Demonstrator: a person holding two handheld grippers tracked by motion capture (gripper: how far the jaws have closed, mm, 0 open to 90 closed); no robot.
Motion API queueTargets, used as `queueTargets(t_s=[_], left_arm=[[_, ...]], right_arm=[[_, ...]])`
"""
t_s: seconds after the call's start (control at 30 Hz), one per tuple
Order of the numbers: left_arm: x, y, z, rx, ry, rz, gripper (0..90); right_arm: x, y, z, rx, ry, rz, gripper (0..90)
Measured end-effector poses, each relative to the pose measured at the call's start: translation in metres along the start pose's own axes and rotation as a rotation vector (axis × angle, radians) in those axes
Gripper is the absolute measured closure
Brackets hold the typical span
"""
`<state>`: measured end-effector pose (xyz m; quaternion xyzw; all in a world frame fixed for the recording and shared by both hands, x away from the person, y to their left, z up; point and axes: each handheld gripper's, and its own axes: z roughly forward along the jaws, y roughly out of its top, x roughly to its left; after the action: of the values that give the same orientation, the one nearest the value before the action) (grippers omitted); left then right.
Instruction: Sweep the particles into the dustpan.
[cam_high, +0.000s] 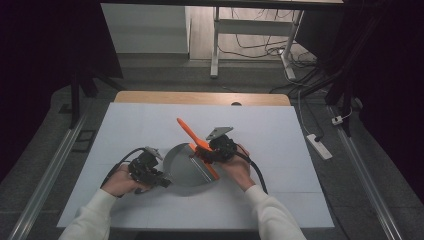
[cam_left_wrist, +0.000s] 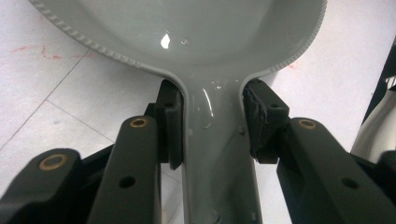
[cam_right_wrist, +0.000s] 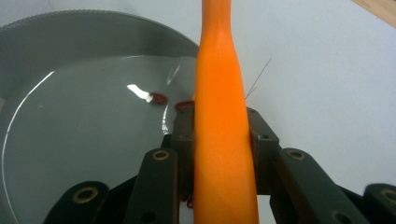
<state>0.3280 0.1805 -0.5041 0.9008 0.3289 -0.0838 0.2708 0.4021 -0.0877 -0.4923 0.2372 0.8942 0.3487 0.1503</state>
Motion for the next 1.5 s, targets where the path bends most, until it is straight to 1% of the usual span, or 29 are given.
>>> queueTargets(t_s=[0.1,0.2,0.3,0.33,0.37,0.4,0.43,0.47,0.5,0.53,0.57,0.6,0.63,0.67,0.7,0.73,0.77,0.8,0.83,1.0,1.07,1.17,1.33,1.4,1.43,1.5], left_arm=[[0.000,0.000,0.000,0.001,0.000,0.000,61.8],[0.000,0.000,0.000,0.001,0.002,0.001,61.8],[0.000,0.000,0.000,0.002,0.001,0.001,61.8],[0.000,-0.001,0.001,0.002,0.000,0.001,61.8],[0.000,-0.001,0.001,0.002,0.000,0.001,61.8],[0.000,-0.001,0.001,0.002,0.000,0.000,61.8],[0.001,-0.001,0.001,0.002,-0.001,0.001,61.8],[0.001,-0.001,0.001,0.002,-0.001,0.001,61.8],[0.001,-0.001,0.001,0.002,-0.001,0.001,61.8],[0.001,-0.001,0.001,0.001,-0.001,0.000,61.8],[0.001,-0.001,0.001,0.003,-0.001,0.003,61.8],[0.001,-0.001,0.002,0.001,0.000,0.001,61.8],[0.001,-0.001,0.002,0.001,0.000,0.001,61.8],[0.001,-0.001,0.002,0.002,0.000,0.001,61.8],[0.001,-0.002,0.002,0.004,-0.001,0.003,61.8],[0.001,-0.002,0.002,0.004,-0.001,0.003,61.8],[0.001,-0.002,0.002,0.004,-0.002,0.004,61.8],[0.001,-0.002,0.001,0.005,-0.001,0.004,61.8],[0.001,-0.002,0.001,0.005,-0.001,0.004,61.8],[0.000,-0.004,0.000,0.004,-0.003,0.003,61.8],[0.001,-0.005,0.000,0.006,-0.004,0.004,61.8],[0.001,-0.006,-0.001,0.006,-0.005,0.006,61.8],[-0.002,-0.006,-0.003,0.008,-0.002,0.007,61.8],[-0.002,-0.007,-0.002,0.009,-0.002,0.007,61.8],[-0.002,-0.007,-0.002,0.009,-0.002,0.007,61.8],[-0.002,-0.007,-0.003,0.010,-0.001,0.007,61.8]], right_arm=[[0.007,0.003,0.000,-0.008,0.006,-0.011,70.0],[0.016,0.009,-0.001,-0.028,0.055,-0.025,70.0],[0.025,0.013,-0.001,-0.045,0.115,-0.040,70.0],[0.026,0.014,-0.003,-0.056,0.123,-0.048,70.0],[0.028,0.016,-0.005,-0.067,0.119,-0.054,70.0],[0.028,0.016,-0.005,-0.067,0.119,-0.054,70.0],[0.027,0.018,-0.011,-0.086,0.093,-0.065,70.0],[0.024,0.019,-0.015,-0.096,0.073,-0.062,70.0],[0.024,0.019,-0.015,-0.096,0.073,-0.062,70.0],[0.016,0.017,-0.022,-0.112,0.046,-0.036,70.0],[0.010,0.016,-0.025,-0.116,0.035,-0.016,70.0],[0.010,0.016,-0.025,-0.116,0.035,-0.016,70.0],[0.005,0.014,-0.027,-0.119,0.022,0.004,70.0],[-0.004,0.010,-0.030,-0.120,0.004,0.035,70.0],[-0.004,0.010,-0.030,-0.120,0.004,0.035,70.0],[-0.011,0.006,-0.033,-0.118,-0.014,0.047,69.9],[-0.014,0.005,-0.034,-0.114,-0.022,0.052,69.9],[-0.014,0.005,-0.034,-0.114,-0.022,0.052,69.9],[-0.017,0.003,-0.034,-0.110,-0.029,0.057,70.0],[-0.029,-0.006,-0.036,-0.090,-0.048,0.096,70.0],[-0.031,-0.010,-0.037,-0.084,-0.051,0.103,70.0],[-0.032,-0.019,-0.036,-0.060,-0.061,0.111,69.9],[-0.030,-0.023,-0.033,-0.040,-0.061,0.113,69.9],[-0.028,-0.023,-0.031,-0.034,-0.051,0.112,69.9],[-0.025,-0.023,-0.029,-0.022,-0.045,0.100,69.9],[-0.021,-0.023,-0.025,-0.014,-0.031,0.098,70.0]])
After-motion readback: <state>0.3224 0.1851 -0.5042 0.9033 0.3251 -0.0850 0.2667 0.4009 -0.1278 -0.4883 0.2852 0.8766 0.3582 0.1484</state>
